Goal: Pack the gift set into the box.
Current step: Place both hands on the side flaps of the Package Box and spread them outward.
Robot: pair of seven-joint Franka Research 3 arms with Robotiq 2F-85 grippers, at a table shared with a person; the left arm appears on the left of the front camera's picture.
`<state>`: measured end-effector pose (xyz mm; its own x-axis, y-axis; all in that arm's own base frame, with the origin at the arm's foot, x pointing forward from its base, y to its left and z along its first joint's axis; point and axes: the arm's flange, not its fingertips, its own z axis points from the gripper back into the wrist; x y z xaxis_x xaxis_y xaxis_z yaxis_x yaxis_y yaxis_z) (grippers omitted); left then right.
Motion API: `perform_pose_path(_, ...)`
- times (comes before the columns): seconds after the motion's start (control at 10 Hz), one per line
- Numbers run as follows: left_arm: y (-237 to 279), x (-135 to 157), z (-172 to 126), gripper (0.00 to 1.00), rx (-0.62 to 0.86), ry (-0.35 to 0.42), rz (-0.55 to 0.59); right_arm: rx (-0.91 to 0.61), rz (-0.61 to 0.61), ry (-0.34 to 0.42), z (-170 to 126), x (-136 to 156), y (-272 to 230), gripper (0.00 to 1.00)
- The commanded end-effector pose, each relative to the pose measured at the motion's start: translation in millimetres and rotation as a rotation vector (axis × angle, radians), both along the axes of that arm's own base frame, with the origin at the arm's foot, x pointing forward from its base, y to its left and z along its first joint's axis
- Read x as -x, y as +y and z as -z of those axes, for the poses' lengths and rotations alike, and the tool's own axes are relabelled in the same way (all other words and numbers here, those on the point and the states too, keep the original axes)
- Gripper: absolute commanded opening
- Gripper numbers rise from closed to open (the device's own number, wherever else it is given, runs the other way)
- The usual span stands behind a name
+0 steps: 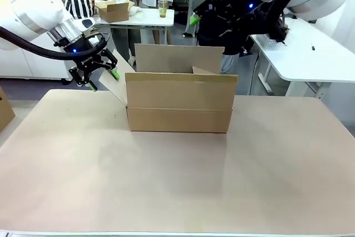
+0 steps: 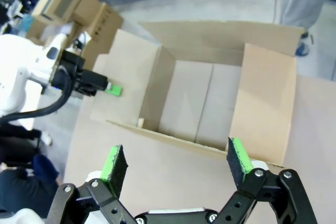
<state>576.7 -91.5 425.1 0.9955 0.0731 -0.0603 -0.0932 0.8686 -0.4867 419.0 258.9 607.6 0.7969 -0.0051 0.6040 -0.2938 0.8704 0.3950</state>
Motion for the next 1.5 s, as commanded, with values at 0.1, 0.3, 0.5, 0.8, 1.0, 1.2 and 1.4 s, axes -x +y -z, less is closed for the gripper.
perform_pose_path(0.1, 1.8, 1.3, -1.8, 1.00, -0.015, -0.002, -0.004, 0.011, 0.059, 0.146, -3.5, -33.1, 1.6, 1.00)
perform_pose_path(0.3, 1.8, 1.3, -1.8, 1.00, -0.015, -0.002, -0.004, 0.107, 0.080, 0.229, 11.0, -57.7, 22.8, 1.00)
perform_pose_path(0.5, 1.8, 1.3, -1.8, 1.00, -0.015, -0.002, -0.004, 0.253, 0.096, 0.284, 30.7, -74.2, 58.1, 1.00)
perform_pose_path(0.8, 1.8, 1.3, -1.8, 1.00, -0.015, -0.002, -0.004, 0.483, 0.118, 0.292, 75.7, -95.9, 107.8, 1.00)
perform_pose_path(1.0, 1.8, 1.3, -1.8, 1.00, -0.015, -0.002, -0.004, 0.644, 0.107, 0.283, 110.8, -98.1, 131.1, 1.00)
perform_pose_path(1.2, 1.8, 1.3, -1.8, 1.00, -0.015, -0.002, -0.004, 0.571, 0.088, 0.273, 115.6, -85.2, 110.2, 1.00)
perform_pose_path(1.4, 1.8, 1.3, -1.8, 1.00, -0.015, -0.002, -0.004, 0.643, 0.069, 0.292, 130.7, -85.1, 124.6, 1.00)
